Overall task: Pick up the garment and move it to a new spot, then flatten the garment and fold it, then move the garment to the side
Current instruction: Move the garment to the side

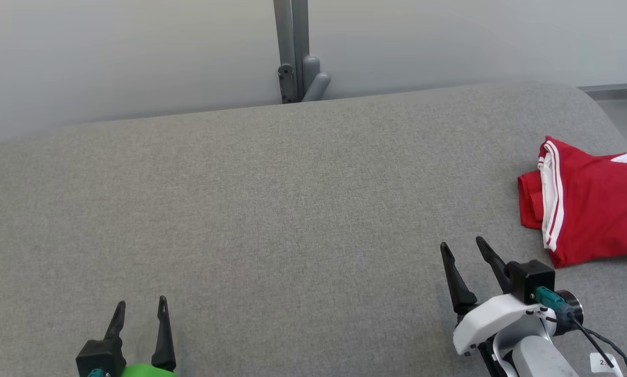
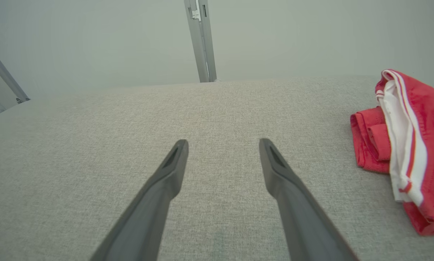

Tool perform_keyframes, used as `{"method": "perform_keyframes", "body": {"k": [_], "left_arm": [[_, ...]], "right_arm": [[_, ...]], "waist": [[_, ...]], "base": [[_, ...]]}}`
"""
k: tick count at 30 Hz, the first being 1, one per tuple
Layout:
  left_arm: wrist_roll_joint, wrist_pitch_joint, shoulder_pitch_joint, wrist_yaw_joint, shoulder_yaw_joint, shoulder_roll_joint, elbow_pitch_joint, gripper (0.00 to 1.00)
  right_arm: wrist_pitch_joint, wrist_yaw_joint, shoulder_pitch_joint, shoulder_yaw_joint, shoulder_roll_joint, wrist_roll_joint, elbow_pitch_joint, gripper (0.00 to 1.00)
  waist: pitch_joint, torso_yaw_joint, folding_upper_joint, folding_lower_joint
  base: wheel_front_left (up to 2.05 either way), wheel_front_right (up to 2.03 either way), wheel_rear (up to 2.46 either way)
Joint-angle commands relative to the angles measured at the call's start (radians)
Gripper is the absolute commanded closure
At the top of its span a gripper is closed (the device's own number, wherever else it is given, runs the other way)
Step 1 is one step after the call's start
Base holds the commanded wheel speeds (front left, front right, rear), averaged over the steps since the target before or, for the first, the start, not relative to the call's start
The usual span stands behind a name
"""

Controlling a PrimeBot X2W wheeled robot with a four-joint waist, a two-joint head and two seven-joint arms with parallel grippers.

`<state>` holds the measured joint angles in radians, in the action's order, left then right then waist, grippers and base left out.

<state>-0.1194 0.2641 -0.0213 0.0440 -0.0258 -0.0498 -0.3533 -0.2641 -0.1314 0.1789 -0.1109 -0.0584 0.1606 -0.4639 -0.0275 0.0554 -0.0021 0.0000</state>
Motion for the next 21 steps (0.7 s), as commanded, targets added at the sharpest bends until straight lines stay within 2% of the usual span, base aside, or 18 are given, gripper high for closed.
{"method": "perform_keyframes", "body": {"k": [1,10,21], "left_arm": [[0.005,-0.001,-0.020,0.002,-0.004,-0.002,0.003,0.00],[-0.021,-0.001,-0.031,0.004,-0.008,-0.002,0.000,0.00],[-0.038,-0.001,-0.019,-0.002,0.000,-0.002,-0.008,0.00]], "right_arm": [[0.000,0.002,-0.019,0.007,0.000,-0.005,0.007,0.00],[0.000,0.002,-0.054,0.038,0.006,-0.033,0.043,0.00],[0.000,0.002,-0.056,0.024,0.006,-0.023,0.043,0.00]], "waist": [[0.032,-0.021,0.0021,0.0000],[0.049,-0.004,0.0021,0.0000],[0.039,0.001,0.0021,0.0000]], "base": [[0.00,0.00,0.00],[0.00,0.00,0.00],[0.00,0.00,0.00]]}}
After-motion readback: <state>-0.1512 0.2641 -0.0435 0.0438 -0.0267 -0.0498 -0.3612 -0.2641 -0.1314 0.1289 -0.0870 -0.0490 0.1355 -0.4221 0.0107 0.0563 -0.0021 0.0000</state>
